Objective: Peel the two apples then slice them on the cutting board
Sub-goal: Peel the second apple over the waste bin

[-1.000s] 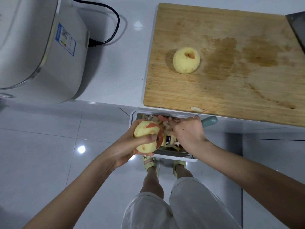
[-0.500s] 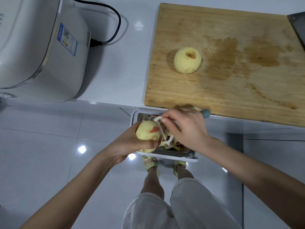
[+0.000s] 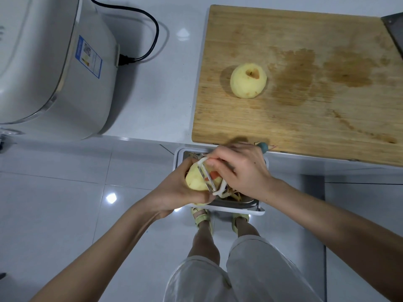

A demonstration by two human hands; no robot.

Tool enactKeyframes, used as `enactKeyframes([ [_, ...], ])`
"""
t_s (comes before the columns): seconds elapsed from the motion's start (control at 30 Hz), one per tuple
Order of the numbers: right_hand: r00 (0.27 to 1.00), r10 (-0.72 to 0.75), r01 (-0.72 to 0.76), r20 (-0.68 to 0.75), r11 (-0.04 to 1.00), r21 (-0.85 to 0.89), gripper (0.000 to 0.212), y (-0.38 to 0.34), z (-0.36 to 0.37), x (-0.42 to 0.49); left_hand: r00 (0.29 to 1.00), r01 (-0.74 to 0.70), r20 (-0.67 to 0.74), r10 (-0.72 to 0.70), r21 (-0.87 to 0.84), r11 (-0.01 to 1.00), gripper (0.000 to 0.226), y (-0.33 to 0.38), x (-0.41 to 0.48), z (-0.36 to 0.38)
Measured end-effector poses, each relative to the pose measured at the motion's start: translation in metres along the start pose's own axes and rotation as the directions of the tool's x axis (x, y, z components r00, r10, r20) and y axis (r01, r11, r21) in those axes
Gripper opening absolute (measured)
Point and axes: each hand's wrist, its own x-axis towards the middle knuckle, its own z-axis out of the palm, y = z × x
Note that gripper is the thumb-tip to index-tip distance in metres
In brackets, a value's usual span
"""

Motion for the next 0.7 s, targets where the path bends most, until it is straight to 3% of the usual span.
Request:
enactKeyframes([
  [0.13, 0.993, 0.114, -0.114, 0.012, 0.991, 0.07, 0.022, 0.005, 0.002, -0.01, 1.0, 0.014, 0.014, -0.014, -0.03, 0.999, 0.066, -0.003, -0.001, 0.0],
  [0.27, 0.972, 0.234, -0.234, 0.033, 0.972, -0.002, 0.017, 0.029, 0.003, -0.026, 1.0, 0.005, -0.009, -0.006, -0.159, 0.987, 0.073, 0.001, -0.006, -0.01],
  [0.33, 0.933, 0.344, -0.343, 0.106, 0.939, -0.028, 0.014, 0.028, 0.01, -0.035, 1.0, -0.007, -0.025, 0.002, -0.202, 0.979, 0.074, 0.005, -0.003, -0.013],
  [0.4, 0.85, 0.486, -0.48, 0.202, 0.874, -0.081, 0.014, 0.023, 0.014, -0.034, 1.0, -0.009, -0.026, 0.003, -0.237, 0.971, 0.073, 0.005, 0.0, -0.013],
  [0.47, 0.693, 0.618, -0.622, 0.372, 0.773, -0.125, 0.016, 0.022, 0.012, -0.028, 1.0, 0.016, -0.017, -0.022, -0.287, 0.958, 0.07, 0.003, 0.0, -0.013],
  [0.5, 0.559, 0.682, -0.739, 0.472, 0.668, -0.09, 0.019, 0.023, 0.011, -0.024, 0.999, 0.028, -0.01, -0.033, -0.318, 0.948, 0.069, 0.001, 0.0, -0.013],
  [0.57, 0.186, 0.73, -0.955, 0.657, 0.293, -0.055, 0.025, 0.026, 0.012, -0.02, 0.998, 0.047, -0.01, -0.054, -0.371, 0.927, 0.07, -0.001, 0.001, -0.012],
  [0.6, 0.02, 0.703, -0.983, 0.711, 0.143, -0.114, 0.026, 0.028, 0.014, -0.02, 0.997, 0.065, -0.011, -0.075, -0.383, 0.922, 0.069, 0.0, 0.001, -0.012],
  [0.67, -0.201, 0.616, -0.96, 0.762, 0.029, -0.277, 0.026, 0.028, 0.015, -0.021, 0.993, 0.107, -0.005, -0.119, -0.392, 0.914, 0.066, 0.001, 0.001, -0.011],
  [0.7, -0.258, 0.582, -0.942, 0.771, 0.026, -0.334, 0.025, 0.027, 0.015, -0.022, 0.989, 0.136, 0.003, -0.147, -0.407, 0.903, 0.063, 0.001, 0.002, -0.011],
])
